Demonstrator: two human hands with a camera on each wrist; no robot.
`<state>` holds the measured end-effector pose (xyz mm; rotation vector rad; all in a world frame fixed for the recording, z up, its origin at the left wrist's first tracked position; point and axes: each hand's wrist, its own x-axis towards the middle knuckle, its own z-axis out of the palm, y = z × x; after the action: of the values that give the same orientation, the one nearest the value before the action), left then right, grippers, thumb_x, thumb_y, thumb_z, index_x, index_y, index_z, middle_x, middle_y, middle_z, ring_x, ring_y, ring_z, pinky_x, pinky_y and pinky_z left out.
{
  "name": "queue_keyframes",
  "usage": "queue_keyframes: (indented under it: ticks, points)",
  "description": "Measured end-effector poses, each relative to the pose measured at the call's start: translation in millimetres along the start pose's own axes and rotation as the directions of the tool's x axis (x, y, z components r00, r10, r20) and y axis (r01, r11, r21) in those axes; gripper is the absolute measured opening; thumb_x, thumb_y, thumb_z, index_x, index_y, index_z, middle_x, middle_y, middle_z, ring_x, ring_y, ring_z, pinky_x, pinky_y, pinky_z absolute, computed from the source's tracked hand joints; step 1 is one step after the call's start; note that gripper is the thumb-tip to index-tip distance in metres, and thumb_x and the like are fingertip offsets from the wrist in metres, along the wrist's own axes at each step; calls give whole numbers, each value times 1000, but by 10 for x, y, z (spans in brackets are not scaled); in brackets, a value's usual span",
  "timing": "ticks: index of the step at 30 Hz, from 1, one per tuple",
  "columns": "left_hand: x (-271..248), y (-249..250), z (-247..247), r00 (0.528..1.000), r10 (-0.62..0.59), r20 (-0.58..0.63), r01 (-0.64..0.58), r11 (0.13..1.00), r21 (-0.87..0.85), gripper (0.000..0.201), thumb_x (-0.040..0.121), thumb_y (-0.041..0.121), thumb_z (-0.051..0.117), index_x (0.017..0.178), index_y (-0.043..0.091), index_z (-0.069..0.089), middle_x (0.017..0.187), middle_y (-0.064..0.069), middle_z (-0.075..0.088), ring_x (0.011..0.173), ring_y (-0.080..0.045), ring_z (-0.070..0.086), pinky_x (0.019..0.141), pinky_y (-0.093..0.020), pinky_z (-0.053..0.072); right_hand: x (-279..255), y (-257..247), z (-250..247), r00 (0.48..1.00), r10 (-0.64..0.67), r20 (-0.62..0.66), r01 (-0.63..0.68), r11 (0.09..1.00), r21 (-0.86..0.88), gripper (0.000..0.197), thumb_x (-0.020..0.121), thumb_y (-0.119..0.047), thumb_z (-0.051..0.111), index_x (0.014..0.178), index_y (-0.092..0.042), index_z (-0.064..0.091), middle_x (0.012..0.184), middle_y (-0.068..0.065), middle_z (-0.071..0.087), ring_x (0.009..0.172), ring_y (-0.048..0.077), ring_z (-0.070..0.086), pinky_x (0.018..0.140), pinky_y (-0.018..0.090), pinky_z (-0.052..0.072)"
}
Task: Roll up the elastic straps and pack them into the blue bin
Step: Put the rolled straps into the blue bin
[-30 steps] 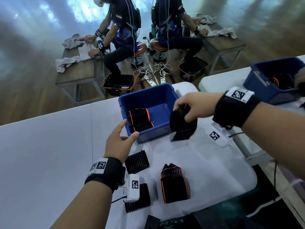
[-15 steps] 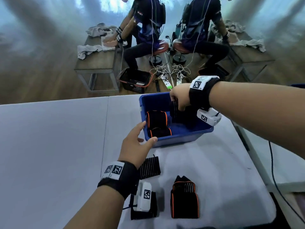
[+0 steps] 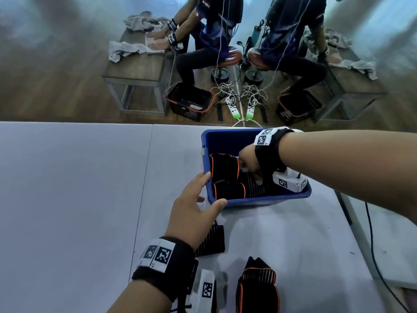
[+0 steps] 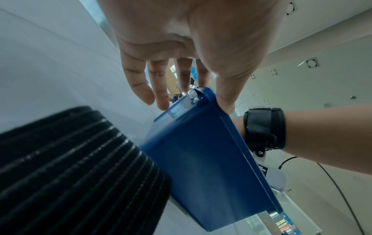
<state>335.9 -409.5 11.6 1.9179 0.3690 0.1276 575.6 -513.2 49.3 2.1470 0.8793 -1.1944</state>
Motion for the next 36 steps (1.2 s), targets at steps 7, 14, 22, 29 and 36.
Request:
queue_keyframes:
  ticks: [7, 14, 22, 29, 36]
  points:
    - [-17, 1, -9, 1000, -14, 2, 14, 1000, -15, 69, 84, 44, 77, 143, 54, 43, 149, 35, 37, 111, 14, 53, 89, -21, 54, 144, 45, 53, 999, -13, 45, 9, 997, 78, 20, 79, -5, 79, 95, -6, 69, 78, -1, 63, 63, 13, 60, 49, 17, 50]
    - [-14, -13, -17, 1000, -5, 6, 5, 1000, -11, 69, 85, 44, 77, 144, 53, 43, 150, 35, 35, 114, 9, 54, 90, -22, 55, 254, 10, 155, 991, -10, 134, -16, 982, 189, 21, 85, 0, 73, 96, -4, 57, 85, 10, 58, 65, 19, 57, 45, 19, 53]
    - [-11, 28, -21, 1000, -18, 12, 18, 1000, -4, 69, 85, 45, 77, 144, 53, 43, 153, 30, 36, 111, 8, 56, 91, -20, 53, 197, 55, 124, 990, 4, 138, -40, 967, 254, 26, 77, 7, 78, 93, -4, 61, 99, 21, 63, 78, 30, 63, 76, 42, 57]
    - [-4, 95, -63, 999, -27, 39, 24, 998, 60, 70, 86, 44, 76, 148, 45, 43, 154, 24, 40, 106, 3, 58, 78, -1, 41, -274, 143, 22, 989, 67, -131, -40, 978, 204, 37, 79, -11, 81, 113, -8, 66, 90, 4, 69, 61, 13, 59, 41, 15, 48]
    - [-73, 250, -150, 992, -33, 123, 15, 989, 150, 67, 86, 41, 77, 145, 43, 46, 148, 21, 47, 110, -5, 58, 74, -3, 37, -1189, 327, 286, 922, -2, -386, 198, 862, 468, 41, 69, -22, 89, 103, -27, 67, 99, -5, 71, 89, 18, 69, 84, 37, 59]
